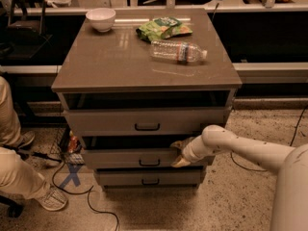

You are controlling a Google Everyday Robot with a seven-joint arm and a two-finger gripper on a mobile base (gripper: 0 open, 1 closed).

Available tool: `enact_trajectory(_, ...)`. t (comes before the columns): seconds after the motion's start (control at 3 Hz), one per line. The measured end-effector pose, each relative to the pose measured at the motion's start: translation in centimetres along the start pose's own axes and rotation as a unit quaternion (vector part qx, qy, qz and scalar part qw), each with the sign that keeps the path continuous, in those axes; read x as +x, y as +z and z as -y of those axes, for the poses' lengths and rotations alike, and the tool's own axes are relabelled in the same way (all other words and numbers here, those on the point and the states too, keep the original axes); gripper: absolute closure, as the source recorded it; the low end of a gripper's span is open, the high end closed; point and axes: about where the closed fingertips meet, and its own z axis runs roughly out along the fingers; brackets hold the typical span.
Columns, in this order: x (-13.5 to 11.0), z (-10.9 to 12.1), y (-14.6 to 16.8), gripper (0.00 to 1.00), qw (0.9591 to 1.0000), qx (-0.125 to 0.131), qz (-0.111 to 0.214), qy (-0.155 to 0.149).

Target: Open middle drawer

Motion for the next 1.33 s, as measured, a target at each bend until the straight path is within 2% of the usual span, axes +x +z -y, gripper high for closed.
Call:
enact_trajectory(0.33,0.0,0.0,0.0,0.00,1.0000,0.000,0.000,0.000)
enact_trajectory(0.67,0.0,0.0,0.0,0.00,1.0000,0.000,0.000,0.000)
enact_trajectory(1.33,-0.3,-0.7,1.9,0.00,0.9994,-0.029,-0.019,-0.007)
